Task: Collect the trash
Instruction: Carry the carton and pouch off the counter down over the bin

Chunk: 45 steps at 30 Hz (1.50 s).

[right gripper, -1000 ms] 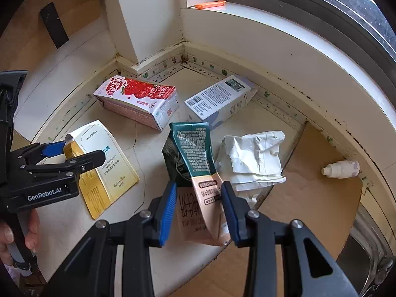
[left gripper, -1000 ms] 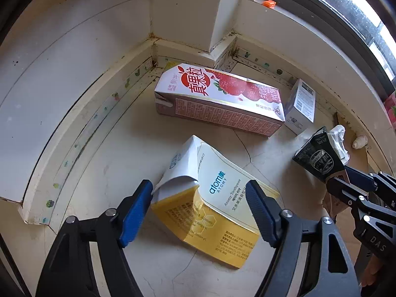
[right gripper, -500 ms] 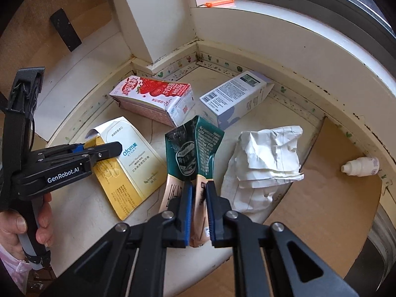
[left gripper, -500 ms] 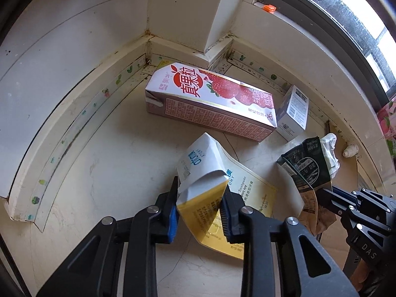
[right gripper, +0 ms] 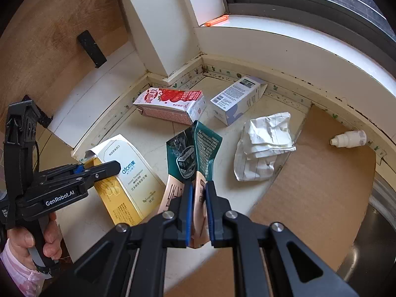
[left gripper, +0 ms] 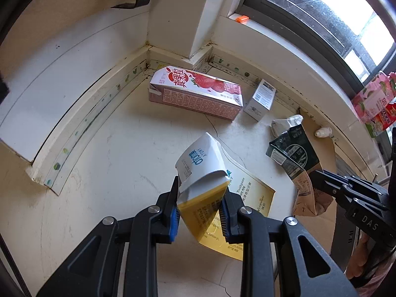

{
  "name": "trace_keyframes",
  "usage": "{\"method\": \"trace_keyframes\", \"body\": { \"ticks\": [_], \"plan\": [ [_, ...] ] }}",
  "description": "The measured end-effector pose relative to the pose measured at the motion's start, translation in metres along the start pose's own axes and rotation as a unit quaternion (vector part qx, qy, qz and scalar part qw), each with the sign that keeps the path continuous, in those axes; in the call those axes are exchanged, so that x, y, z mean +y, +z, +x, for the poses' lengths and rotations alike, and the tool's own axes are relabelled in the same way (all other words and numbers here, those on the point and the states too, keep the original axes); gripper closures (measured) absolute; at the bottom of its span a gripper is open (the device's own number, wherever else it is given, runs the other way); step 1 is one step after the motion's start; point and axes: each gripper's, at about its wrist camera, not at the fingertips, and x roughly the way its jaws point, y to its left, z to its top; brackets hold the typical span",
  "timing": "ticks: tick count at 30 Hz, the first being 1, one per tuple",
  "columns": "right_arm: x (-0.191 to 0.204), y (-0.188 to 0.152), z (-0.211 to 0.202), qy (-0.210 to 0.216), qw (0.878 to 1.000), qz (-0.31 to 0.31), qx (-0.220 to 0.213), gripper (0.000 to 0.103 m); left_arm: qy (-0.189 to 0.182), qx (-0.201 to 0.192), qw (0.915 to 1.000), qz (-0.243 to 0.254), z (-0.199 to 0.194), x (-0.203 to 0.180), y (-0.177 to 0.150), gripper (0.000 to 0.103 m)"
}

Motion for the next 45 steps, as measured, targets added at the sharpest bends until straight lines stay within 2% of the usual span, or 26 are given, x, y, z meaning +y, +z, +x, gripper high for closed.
{"method": "trace_keyframes", "body": {
  "ticks": [8, 15, 20, 28, 31, 36, 41, 45],
  "plan": [
    [0.030, -0.043, -0.050, -0.011, 1.000, 0.006, -0.018, 0.093, -0.033, -0.005, 0.9991, 0.028, -0.059, -0.013, -0.048, 0.078],
    [0.065, -0.092, -0.104, -0.049, 0.997, 0.029, -0.046, 0.094, -0.063, -0.007, 0.9948, 0.079, -0.111, -0.015, -0.095, 0.078],
    [0.097, -0.135, -0.140, -0.078, 0.993, 0.063, -0.066, 0.094, -0.096, -0.006, 0.9882, 0.120, -0.146, -0.013, -0.126, 0.078],
    [0.157, -0.214, -0.183, -0.116, 0.979, 0.137, -0.100, 0.094, -0.149, 0.012, 0.9712, 0.186, -0.190, -0.010, -0.188, 0.078],
    [0.173, -0.241, -0.191, -0.125, 0.975, 0.157, -0.094, 0.094, -0.157, 0.025, 0.9663, 0.203, -0.200, -0.008, -0.213, 0.078],
    [0.190, -0.277, -0.194, -0.121, 0.975, 0.176, -0.065, 0.094, -0.154, 0.045, 0.9637, 0.213, -0.205, -0.002, -0.246, 0.078],
    [0.196, -0.304, -0.180, -0.101, 0.981, 0.165, -0.022, 0.094, -0.125, 0.067, 0.9654, 0.219, -0.198, 0.010, -0.282, 0.078],
    [0.199, -0.322, -0.156, -0.076, 0.986, 0.146, 0.021, 0.094, -0.095, 0.095, 0.9702, 0.202, -0.181, 0.028, -0.309, 0.078]
  ]
}}
